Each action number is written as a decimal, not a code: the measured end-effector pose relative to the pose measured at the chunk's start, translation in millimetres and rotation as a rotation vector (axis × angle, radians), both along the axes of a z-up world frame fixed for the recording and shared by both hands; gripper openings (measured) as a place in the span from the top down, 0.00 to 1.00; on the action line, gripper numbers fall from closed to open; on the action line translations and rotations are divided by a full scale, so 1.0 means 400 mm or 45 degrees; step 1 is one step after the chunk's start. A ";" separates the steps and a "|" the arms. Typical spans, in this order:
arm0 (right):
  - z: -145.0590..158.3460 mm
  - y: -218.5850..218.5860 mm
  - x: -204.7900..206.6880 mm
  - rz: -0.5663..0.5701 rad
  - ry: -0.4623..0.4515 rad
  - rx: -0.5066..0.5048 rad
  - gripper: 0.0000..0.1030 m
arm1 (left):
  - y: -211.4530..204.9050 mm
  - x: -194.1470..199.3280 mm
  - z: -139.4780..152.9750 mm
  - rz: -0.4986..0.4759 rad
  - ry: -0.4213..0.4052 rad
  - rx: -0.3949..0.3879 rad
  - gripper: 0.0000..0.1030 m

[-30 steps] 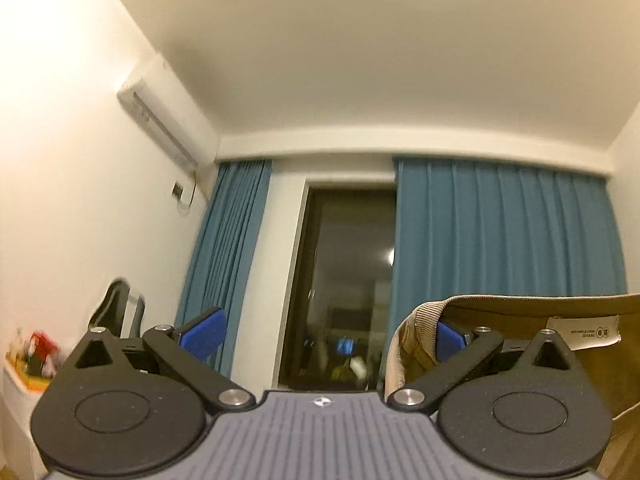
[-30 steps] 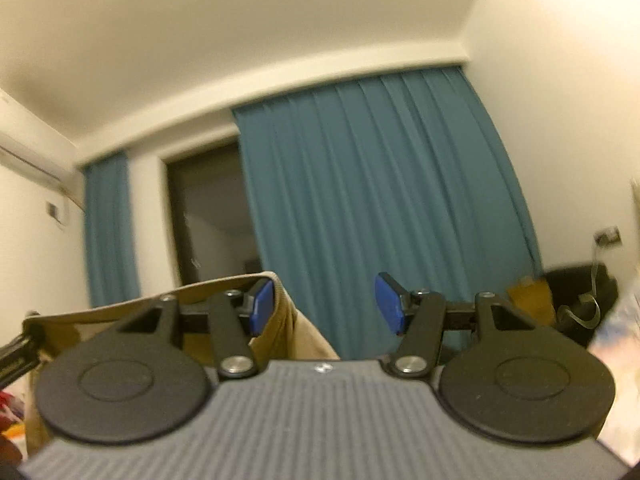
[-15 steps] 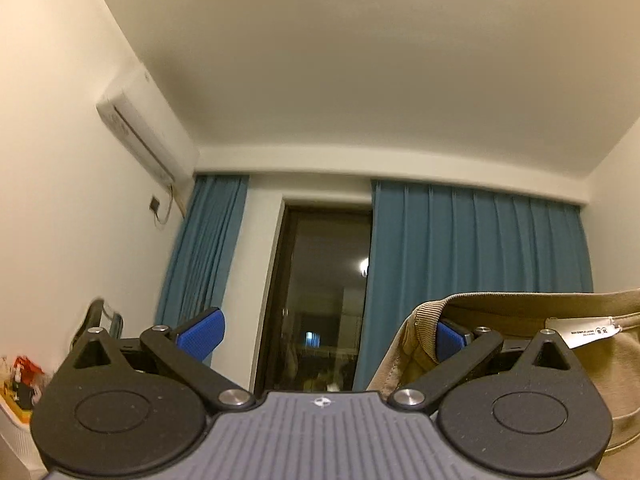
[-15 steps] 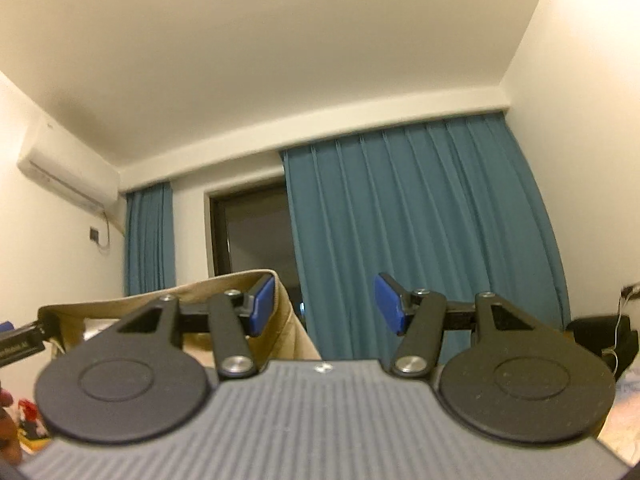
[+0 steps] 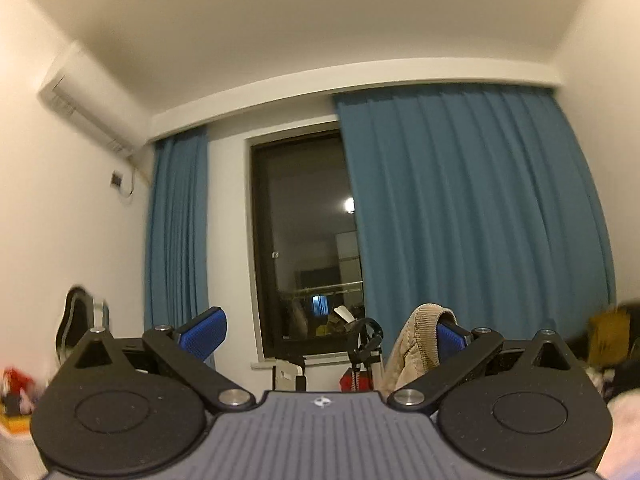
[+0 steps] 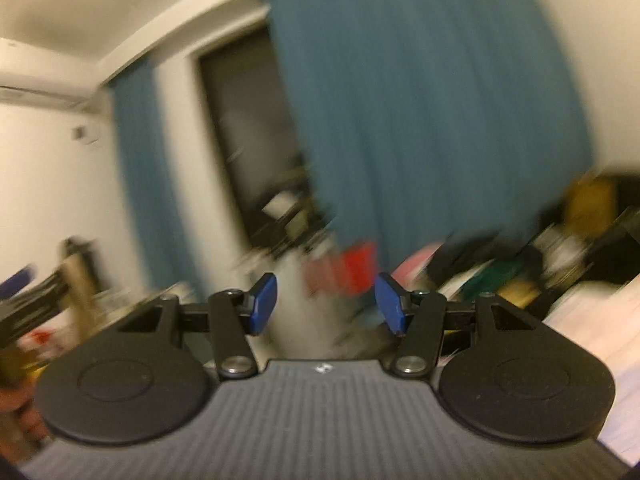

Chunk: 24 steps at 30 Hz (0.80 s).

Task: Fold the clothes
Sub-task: 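Grasp the shirt hem with the left gripper while the right gripper holds the shirt up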

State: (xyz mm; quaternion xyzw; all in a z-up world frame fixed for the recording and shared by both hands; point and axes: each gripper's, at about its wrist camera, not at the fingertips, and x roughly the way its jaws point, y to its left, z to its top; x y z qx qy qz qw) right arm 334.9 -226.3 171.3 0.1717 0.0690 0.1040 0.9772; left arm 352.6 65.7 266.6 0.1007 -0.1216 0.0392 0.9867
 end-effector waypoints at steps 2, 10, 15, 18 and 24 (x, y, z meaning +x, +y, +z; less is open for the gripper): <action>-0.089 0.033 0.051 0.129 0.080 0.032 0.44 | -0.003 -0.015 -0.052 -0.040 -0.031 0.024 0.00; -0.213 0.110 0.167 0.556 0.332 0.158 0.44 | 0.020 -0.165 -0.174 -0.183 -0.073 0.014 0.00; -0.249 0.152 0.215 0.753 0.464 0.209 0.43 | 0.016 -0.278 -0.223 -0.191 -0.080 0.067 0.00; -0.222 0.179 0.194 0.639 0.474 0.126 0.43 | 0.012 -0.327 -0.237 -0.169 -0.071 0.080 0.00; -0.169 0.233 0.154 0.408 0.490 -0.038 0.45 | 0.020 -0.401 -0.227 -0.100 -0.040 0.007 0.00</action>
